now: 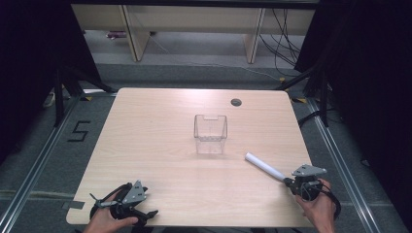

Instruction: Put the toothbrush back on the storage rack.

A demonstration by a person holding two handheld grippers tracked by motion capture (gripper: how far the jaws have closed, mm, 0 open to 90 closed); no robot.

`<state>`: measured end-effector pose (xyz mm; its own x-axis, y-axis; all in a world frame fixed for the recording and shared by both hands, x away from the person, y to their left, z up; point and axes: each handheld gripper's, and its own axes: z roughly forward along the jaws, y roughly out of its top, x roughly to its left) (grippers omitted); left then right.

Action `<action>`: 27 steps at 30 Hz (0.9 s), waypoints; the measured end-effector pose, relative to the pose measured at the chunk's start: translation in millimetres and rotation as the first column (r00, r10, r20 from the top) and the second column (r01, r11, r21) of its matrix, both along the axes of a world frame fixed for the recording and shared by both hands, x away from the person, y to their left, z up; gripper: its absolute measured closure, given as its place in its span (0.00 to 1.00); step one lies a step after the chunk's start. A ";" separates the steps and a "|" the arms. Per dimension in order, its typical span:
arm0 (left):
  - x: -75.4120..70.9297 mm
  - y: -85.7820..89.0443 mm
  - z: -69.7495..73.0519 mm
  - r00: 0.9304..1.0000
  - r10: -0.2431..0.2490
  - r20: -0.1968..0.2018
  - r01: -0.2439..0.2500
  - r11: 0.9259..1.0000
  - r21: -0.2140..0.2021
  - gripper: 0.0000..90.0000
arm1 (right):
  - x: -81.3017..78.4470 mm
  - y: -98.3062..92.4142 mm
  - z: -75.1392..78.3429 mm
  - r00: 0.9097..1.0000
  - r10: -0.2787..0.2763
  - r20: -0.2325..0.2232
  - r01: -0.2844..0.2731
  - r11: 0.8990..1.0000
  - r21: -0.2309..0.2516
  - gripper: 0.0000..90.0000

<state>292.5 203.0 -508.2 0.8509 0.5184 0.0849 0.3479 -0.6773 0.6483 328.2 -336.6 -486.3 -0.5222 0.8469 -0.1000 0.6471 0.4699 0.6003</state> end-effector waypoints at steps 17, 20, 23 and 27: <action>0.7 -0.1 -0.5 1.000 -0.003 -0.010 0.003 1.000 0.007 0.17 | 22.7 -4.0 -1.2 0.999 -0.024 0.033 0.026 0.999 -0.040 0.98; 0.8 -0.1 -0.5 1.000 -0.004 -0.010 0.004 1.000 0.008 0.17 | 27.4 -1.5 0.0 0.999 -0.032 0.035 0.034 0.999 -0.036 0.98; 0.7 -0.1 -0.8 1.000 -0.002 -0.011 0.002 1.000 0.008 0.18 | 33.9 0.2 0.3 0.998 -0.023 0.054 0.026 0.998 -0.051 0.98; 0.9 0.0 -0.8 1.000 -0.003 -0.011 0.003 1.000 0.007 0.17 | 43.7 3.4 -1.3 0.998 -0.023 0.050 0.026 0.998 -0.058 0.98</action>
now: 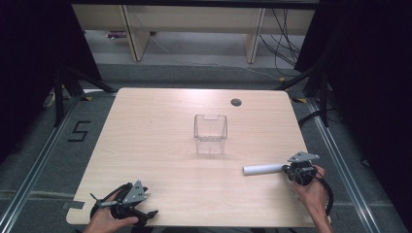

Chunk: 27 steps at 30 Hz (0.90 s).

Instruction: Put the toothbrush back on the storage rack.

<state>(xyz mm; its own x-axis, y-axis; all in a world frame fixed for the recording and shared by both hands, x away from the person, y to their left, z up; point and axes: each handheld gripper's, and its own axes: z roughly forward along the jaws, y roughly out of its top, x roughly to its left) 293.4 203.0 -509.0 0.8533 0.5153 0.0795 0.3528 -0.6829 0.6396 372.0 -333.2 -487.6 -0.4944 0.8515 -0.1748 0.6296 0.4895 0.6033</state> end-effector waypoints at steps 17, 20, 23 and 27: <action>-0.1 0.1 -0.1 1.000 -0.001 0.000 0.001 1.000 -0.004 0.17 | 34.8 30.1 0.9 0.999 0.040 -0.010 -0.040 0.999 -0.036 0.96; -0.3 0.2 -0.2 1.000 0.001 0.004 -0.001 1.000 -0.007 0.17 | 36.1 32.1 1.6 0.999 0.033 -0.010 -0.034 0.999 -0.032 0.94; -0.2 0.2 0.1 1.000 -0.002 -0.002 0.002 1.000 -0.003 0.17 | 35.4 31.1 2.6 1.000 0.022 -0.011 -0.022 0.999 -0.031 0.91; -0.2 0.5 0.7 1.000 -0.002 0.000 0.002 1.000 -0.003 0.17 | 33.9 28.2 5.9 1.000 0.002 -0.009 -0.002 1.000 -0.006 0.86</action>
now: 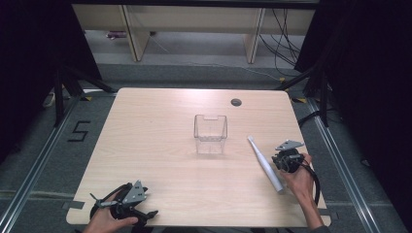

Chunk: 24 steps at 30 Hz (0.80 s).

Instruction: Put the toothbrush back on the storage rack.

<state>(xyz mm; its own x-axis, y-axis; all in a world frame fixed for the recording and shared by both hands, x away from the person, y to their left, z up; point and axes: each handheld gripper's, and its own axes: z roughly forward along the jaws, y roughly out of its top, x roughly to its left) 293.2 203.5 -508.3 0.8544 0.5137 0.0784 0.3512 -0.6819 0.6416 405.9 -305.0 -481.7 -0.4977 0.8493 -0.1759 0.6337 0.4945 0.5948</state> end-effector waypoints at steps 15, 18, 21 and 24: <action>-0.5 0.1 0.4 1.000 0.003 -0.001 -0.003 1.000 -0.002 0.17 | -3.8 -3.3 1.7 1.000 -0.014 -0.021 0.014 1.000 0.008 0.83; -0.7 0.1 0.0 1.000 0.005 0.005 -0.005 1.000 -0.010 0.17 | -4.1 -2.6 1.9 1.000 -0.014 -0.023 0.014 1.000 0.003 0.82; -0.4 0.0 0.0 1.000 0.003 0.002 -0.003 1.000 -0.004 0.17 | -3.8 -2.1 2.6 1.000 -0.002 -0.022 0.002 1.000 0.014 0.79; -0.2 0.2 0.3 1.000 0.004 0.000 -0.004 1.000 -0.001 0.17 | -3.9 -1.2 5.6 1.000 0.000 -0.031 0.000 1.000 0.007 0.73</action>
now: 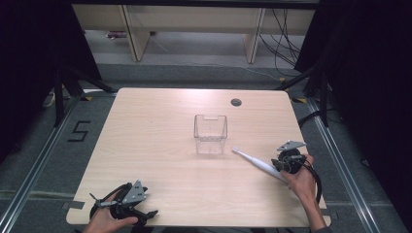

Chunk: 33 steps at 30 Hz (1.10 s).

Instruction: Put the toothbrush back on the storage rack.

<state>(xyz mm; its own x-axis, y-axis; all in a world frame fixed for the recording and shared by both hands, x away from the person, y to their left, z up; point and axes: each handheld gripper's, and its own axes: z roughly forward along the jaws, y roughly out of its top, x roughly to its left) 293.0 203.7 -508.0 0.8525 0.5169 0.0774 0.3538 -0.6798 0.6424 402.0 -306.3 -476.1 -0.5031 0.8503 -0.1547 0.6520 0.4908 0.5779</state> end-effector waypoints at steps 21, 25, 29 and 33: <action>0.4 0.2 -0.8 1.000 0.005 0.001 -0.005 1.000 -0.003 0.17 | 4.8 22.6 29.9 0.982 0.141 -0.127 -0.146 0.989 -0.027 0.61; 0.3 0.4 -0.4 1.000 0.005 0.000 -0.005 1.000 -0.002 0.17 | 8.9 28.9 26.8 0.971 0.157 -0.180 -0.168 0.985 -0.048 0.61; 0.2 0.0 -2.0 1.000 0.016 -0.010 -0.016 1.000 -0.011 0.17 | 13.1 33.4 23.8 0.957 0.185 -0.226 -0.205 0.976 -0.071 0.61; 0.2 0.3 -1.3 1.000 0.005 0.003 -0.005 1.000 -0.007 0.17 | 18.7 38.2 21.6 0.946 0.203 -0.251 -0.230 0.970 -0.084 0.61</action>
<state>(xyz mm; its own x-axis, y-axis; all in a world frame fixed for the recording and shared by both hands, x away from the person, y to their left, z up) 293.2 204.0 -509.2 0.8499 0.5213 0.0768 0.3548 -0.6739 0.6481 420.6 -268.1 -454.5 -0.7069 0.7010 -0.0942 0.6349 0.6876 0.3524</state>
